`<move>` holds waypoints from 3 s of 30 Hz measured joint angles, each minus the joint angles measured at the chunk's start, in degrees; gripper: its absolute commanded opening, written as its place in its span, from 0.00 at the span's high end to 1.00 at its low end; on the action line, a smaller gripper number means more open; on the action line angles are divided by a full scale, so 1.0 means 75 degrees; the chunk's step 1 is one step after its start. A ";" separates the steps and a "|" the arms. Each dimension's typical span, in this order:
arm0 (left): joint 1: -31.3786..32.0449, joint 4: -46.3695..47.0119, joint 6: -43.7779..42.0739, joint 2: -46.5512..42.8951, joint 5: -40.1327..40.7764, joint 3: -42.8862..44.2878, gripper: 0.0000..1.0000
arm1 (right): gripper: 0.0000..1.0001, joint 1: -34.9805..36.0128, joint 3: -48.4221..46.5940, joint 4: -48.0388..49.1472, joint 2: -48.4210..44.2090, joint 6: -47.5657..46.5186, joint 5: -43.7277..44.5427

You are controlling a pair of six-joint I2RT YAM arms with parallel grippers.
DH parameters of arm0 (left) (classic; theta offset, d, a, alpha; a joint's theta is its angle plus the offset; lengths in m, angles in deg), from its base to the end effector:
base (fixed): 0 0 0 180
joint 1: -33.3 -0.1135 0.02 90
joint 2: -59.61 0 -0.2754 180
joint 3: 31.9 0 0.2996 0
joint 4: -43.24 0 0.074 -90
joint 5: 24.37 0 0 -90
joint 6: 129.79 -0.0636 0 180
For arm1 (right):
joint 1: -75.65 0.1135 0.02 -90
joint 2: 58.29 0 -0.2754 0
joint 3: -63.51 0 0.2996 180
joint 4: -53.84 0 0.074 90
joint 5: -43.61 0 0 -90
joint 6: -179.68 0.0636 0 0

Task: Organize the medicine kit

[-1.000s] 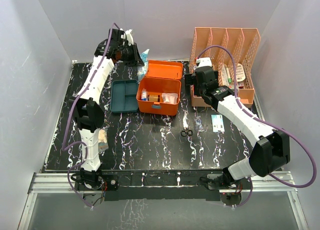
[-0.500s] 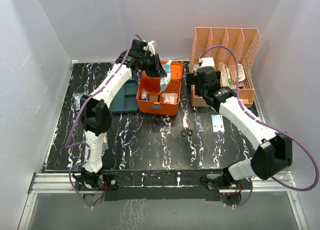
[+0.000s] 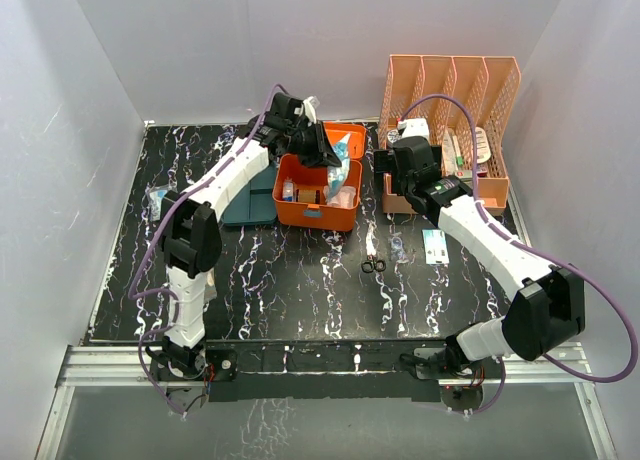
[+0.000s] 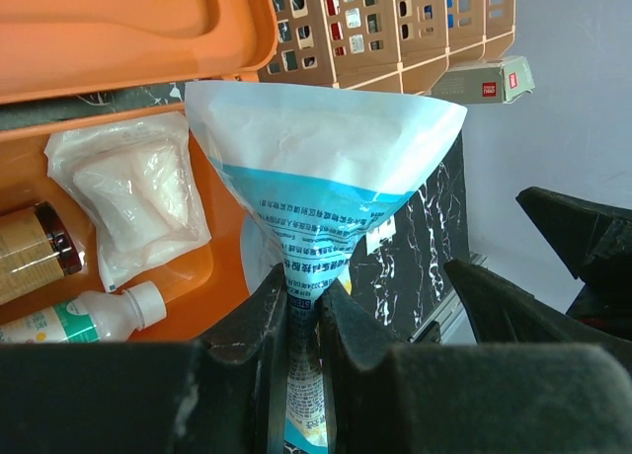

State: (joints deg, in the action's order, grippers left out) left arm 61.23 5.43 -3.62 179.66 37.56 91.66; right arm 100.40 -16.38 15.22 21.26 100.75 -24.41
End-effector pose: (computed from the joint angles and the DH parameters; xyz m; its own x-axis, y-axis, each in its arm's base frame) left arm 0.4847 -0.2908 0.2969 -0.8485 -0.1396 -0.5104 0.3170 0.6381 -0.7016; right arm 0.3496 0.1350 0.3037 -0.5754 -0.0692 -0.8149 -0.0111 0.9970 -0.0768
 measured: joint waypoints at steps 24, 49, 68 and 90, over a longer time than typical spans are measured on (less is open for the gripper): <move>0.0087 0.0600 -0.0420 0.0122 0.0026 -0.0804 0.97 | 0.02 0.0000 0.0242 0.0029 -0.0006 -0.0003 0.0087; 0.0230 0.0178 -0.0831 0.0361 0.0358 -0.1565 0.83 | 0.02 -0.0023 0.0589 0.0012 -0.0431 0.0003 0.0198; 0.0373 -0.0341 -0.1603 0.0632 0.0280 -0.0766 0.50 | 0.02 -0.0023 0.0589 0.0015 -0.0495 0.0061 0.0195; -0.4368 -0.1492 -0.3086 -0.1378 0.2200 -0.0781 0.38 | 0.02 -0.0052 -0.0032 0.0061 0.0070 -0.0291 -0.0038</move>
State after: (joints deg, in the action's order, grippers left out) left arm 28.46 -5.76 -26.77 169.32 54.06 85.80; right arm 100.01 -16.62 15.68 21.79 98.57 -24.69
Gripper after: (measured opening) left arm 0.599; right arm 0.983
